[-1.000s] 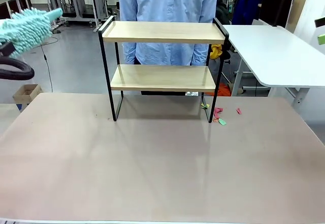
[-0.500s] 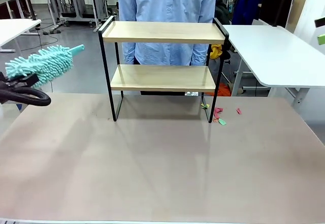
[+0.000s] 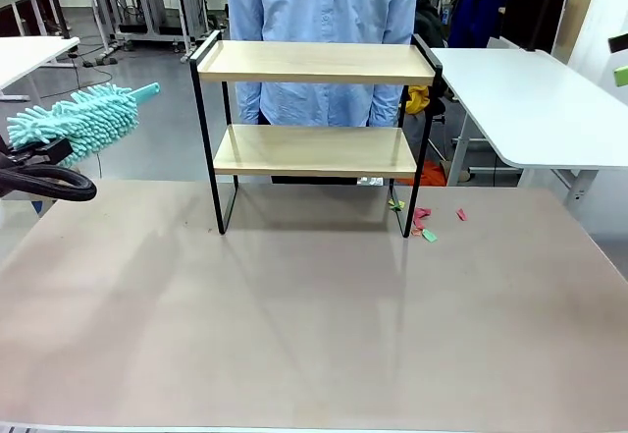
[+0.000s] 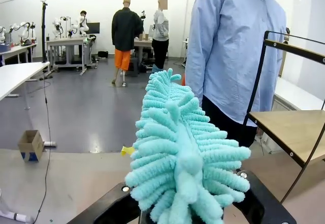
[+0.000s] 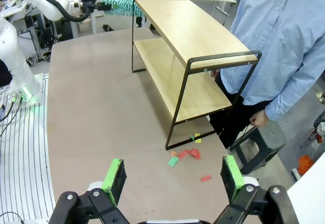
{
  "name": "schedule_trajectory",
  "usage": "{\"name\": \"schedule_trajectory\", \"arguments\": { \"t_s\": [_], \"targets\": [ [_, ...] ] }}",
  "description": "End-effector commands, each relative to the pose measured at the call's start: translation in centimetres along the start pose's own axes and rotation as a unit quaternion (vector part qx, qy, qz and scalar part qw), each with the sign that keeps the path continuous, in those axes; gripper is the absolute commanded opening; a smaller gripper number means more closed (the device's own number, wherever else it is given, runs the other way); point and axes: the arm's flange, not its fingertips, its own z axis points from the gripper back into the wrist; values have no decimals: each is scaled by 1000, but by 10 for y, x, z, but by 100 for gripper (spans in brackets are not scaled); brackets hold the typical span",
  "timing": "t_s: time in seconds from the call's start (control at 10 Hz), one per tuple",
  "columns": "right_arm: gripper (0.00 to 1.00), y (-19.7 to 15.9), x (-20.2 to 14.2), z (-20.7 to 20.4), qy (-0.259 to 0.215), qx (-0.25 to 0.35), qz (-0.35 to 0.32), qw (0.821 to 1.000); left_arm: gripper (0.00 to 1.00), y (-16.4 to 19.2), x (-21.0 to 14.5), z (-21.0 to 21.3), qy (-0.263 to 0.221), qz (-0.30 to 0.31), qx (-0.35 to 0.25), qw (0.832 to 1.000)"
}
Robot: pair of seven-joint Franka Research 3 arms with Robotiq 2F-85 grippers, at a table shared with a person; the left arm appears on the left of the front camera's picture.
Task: Clean the shelf.
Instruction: Hand the Duster back to the human.
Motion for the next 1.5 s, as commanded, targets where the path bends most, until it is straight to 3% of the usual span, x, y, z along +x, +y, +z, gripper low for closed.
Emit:
{"name": "schedule_trajectory", "arguments": {
  "t_s": [0.0,1.4],
  "targets": [
    [100,-2,0,1,-9,0,11,1000,17,-1,3,1,-4,5,0,1000],
    [100,-2,0,1,-9,0,11,1000,17,-1,3,1,-4,5,0,1000]
  ]
}}
